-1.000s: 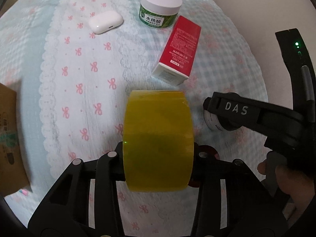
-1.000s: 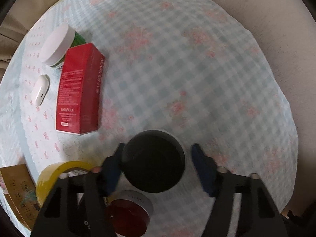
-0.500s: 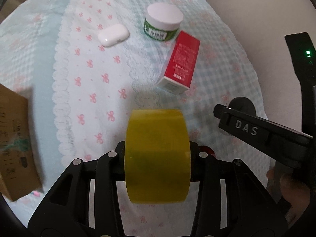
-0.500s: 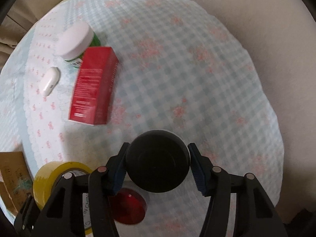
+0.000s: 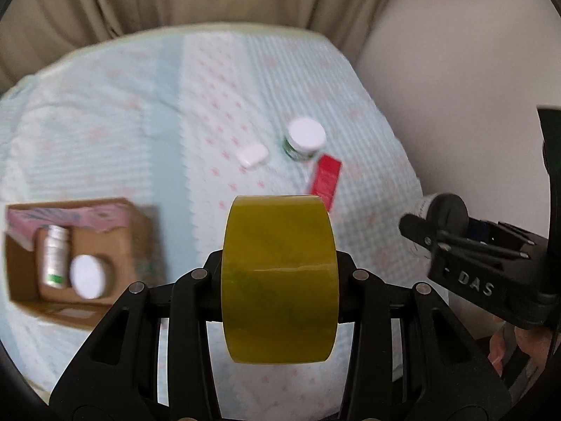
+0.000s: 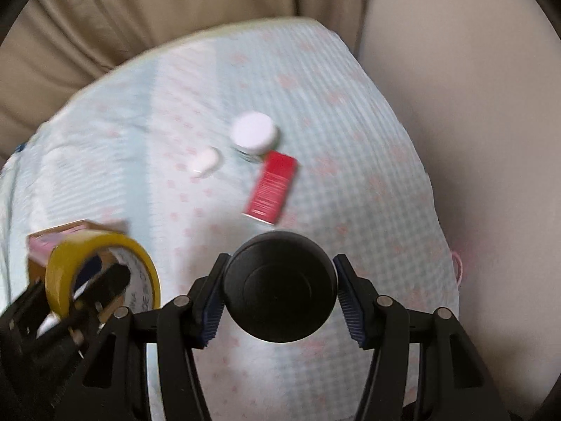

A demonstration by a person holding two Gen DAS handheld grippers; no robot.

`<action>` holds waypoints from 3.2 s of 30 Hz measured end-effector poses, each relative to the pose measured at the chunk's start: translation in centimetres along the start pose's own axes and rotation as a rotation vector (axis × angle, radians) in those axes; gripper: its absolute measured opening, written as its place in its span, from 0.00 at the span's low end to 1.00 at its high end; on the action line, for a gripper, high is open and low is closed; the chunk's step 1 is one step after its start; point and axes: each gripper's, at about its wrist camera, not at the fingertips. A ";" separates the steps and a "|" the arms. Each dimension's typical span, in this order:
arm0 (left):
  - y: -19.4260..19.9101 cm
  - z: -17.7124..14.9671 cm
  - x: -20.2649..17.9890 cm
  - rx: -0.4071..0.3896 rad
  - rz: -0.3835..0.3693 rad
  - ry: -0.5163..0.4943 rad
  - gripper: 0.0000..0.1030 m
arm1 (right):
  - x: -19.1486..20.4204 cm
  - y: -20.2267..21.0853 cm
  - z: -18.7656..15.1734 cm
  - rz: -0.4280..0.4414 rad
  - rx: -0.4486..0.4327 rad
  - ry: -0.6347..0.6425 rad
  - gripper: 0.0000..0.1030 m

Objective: Organize rigid objects
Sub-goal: 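Grasp the yellow tape roll with the left tool while the right tool grasps the black lid, then carry the tape roll and black lid into the box and release both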

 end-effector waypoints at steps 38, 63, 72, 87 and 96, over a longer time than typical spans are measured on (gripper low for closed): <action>3.7 -3.6 38.5 0.230 0.019 -0.046 0.35 | 31.0 1.7 -6.5 0.189 0.102 -0.044 0.52; -8.2 -3.7 39.0 0.425 0.147 -0.214 0.49 | 31.5 -14.5 -3.3 0.154 0.248 -0.186 0.53; -7.7 -3.4 39.2 0.417 0.102 -0.183 1.00 | 31.9 -14.1 -2.4 0.187 0.195 -0.142 1.00; -1.8 -4.1 39.4 0.326 0.131 -0.107 1.00 | 32.2 -10.2 -3.0 0.200 0.124 -0.091 1.00; 5.0 -4.6 37.6 0.210 0.152 -0.115 1.00 | 33.4 -4.9 -4.7 0.186 0.124 0.025 1.00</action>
Point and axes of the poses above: each gripper's, at about its wrist camera, not at the fingertips, and y roughly against the way its jaws point, x to its left, z to its top, and after that the axes turned 3 degrees about -y, right-handed
